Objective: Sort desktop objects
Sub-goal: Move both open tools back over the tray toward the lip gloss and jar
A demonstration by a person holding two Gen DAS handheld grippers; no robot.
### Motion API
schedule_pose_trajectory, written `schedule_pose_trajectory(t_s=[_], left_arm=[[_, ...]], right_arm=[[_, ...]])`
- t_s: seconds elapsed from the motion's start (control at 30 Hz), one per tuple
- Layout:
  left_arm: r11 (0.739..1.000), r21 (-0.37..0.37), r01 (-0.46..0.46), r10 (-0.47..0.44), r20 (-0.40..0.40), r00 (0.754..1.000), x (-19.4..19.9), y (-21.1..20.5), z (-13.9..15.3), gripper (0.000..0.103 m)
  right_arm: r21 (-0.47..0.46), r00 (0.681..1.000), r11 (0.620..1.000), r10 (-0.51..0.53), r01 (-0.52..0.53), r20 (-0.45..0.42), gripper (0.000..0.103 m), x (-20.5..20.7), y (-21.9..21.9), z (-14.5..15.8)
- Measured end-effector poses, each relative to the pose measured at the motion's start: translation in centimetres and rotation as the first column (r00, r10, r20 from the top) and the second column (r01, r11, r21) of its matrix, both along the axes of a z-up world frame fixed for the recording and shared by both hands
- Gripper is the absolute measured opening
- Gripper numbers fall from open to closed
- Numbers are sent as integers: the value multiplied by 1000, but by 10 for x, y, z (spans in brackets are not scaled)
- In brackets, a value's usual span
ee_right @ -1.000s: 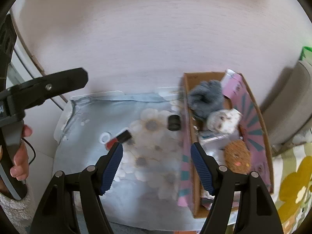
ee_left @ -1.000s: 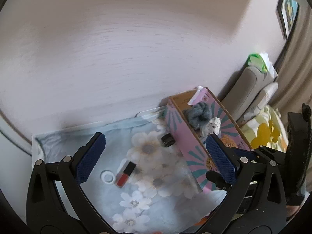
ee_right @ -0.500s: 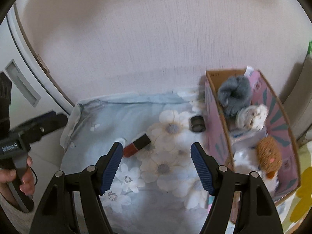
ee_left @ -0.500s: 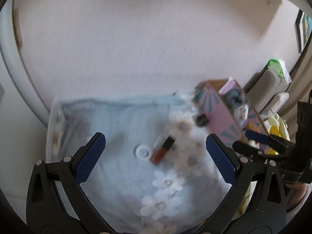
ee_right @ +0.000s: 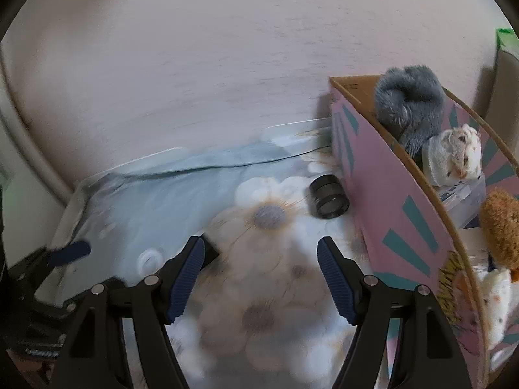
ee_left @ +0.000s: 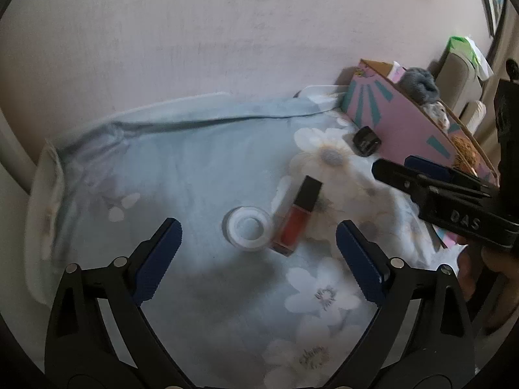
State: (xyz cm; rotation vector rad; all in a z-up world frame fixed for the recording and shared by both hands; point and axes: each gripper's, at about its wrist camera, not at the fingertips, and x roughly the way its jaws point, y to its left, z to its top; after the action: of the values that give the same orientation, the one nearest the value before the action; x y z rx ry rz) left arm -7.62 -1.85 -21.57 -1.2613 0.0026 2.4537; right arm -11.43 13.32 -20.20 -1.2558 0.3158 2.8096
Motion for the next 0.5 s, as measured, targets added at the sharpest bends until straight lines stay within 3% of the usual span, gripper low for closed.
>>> schedule_pose_trajectory(t_s=[0.13, 0.23, 0.37, 0.5], left_arm=[[999, 35, -9, 9, 7, 1000, -7, -7, -12, 95], [999, 18, 37, -36, -38, 999, -5, 0, -12, 95], [985, -71, 156, -163, -104, 981, -5, 27, -11, 88], [960, -122, 253, -266, -103, 959, -16, 52, -19, 79]], right_arm=[[44, 999, 998, -50, 51, -18, 68, -13, -1, -10], [81, 996, 993, -86, 88, -32, 68, -21, 0, -13], [148, 991, 981, -115, 124, -65, 68, -33, 4, -12], [235, 992, 966, -94, 111, -82, 63, -45, 3, -17]])
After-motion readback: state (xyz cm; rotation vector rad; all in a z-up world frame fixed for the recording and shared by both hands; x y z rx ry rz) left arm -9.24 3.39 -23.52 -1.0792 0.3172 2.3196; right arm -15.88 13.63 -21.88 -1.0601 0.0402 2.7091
